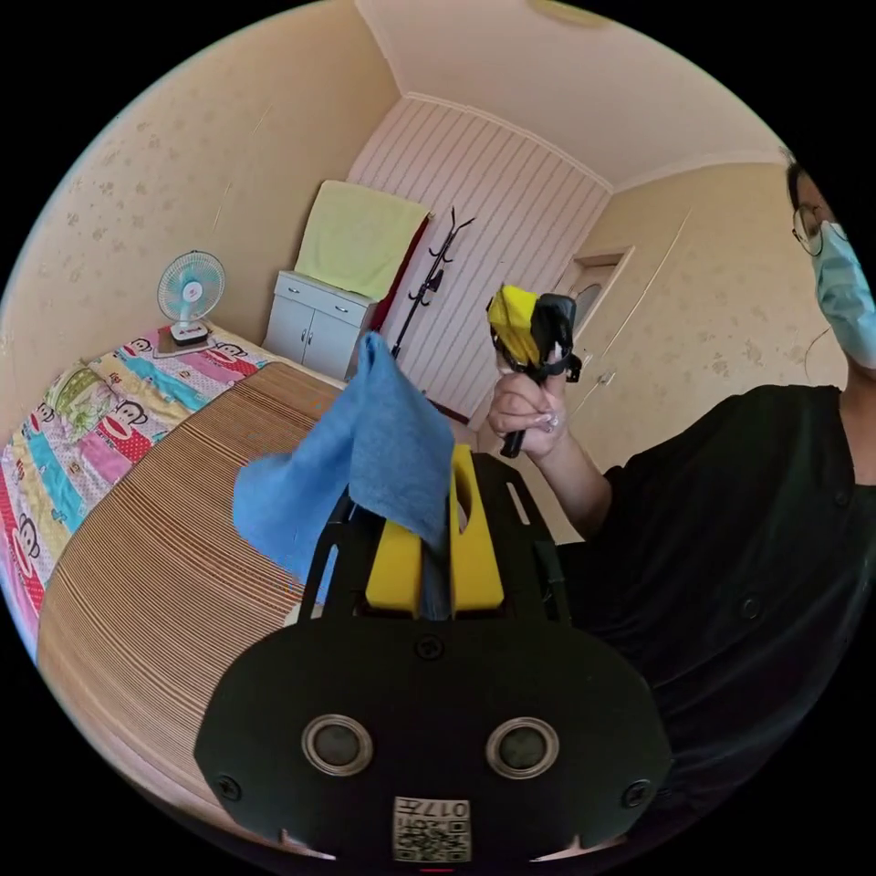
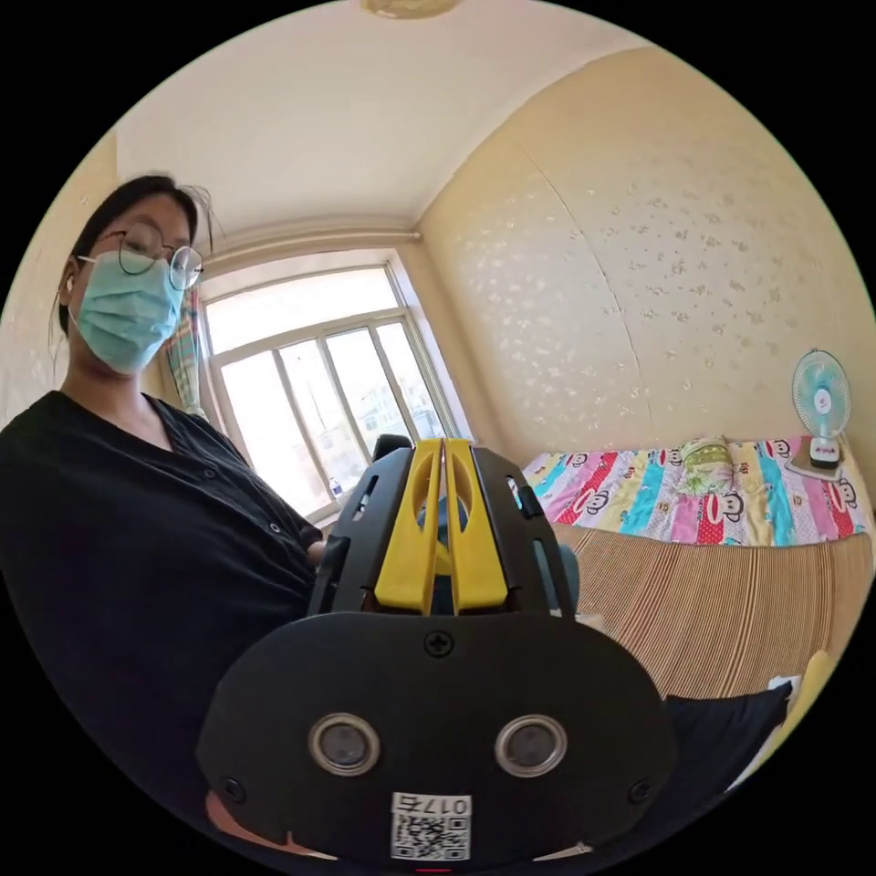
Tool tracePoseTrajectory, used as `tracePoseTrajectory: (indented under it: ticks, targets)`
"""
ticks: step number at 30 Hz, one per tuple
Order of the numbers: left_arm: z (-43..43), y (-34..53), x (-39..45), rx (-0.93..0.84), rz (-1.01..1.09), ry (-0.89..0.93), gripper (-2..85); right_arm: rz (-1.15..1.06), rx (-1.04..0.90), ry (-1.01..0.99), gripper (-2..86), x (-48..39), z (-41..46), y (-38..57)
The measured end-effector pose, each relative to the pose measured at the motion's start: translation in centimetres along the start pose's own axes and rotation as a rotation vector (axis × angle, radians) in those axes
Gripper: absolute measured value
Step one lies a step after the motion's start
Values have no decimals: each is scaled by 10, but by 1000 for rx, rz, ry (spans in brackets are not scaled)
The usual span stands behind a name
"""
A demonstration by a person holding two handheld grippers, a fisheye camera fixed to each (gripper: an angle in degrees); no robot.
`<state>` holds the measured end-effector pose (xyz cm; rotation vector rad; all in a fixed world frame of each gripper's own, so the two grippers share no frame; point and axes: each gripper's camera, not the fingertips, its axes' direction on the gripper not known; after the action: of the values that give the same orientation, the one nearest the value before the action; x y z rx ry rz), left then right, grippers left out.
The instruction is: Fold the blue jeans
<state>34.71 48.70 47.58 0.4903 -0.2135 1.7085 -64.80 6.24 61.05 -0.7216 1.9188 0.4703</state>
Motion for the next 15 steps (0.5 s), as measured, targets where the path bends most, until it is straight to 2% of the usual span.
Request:
tracePoseTrajectory:
  ticks: [7, 9, 11, 15]
  targets:
    - [-69, -2, -27, 332, -45, 126, 33, 334, -110, 129, 62, 71, -75, 50]
    - [-98, -5, -34, 440, -53, 104, 33, 394, -142, 91, 80, 93, -79, 67]
    - [-114, -9, -35, 499, -33, 83, 33, 591, -177, 27, 104, 143, -78, 101]
    - [-126, -39, -19, 561, 29, -9, 31, 927, -56, -244, 136, 219, -77, 155]
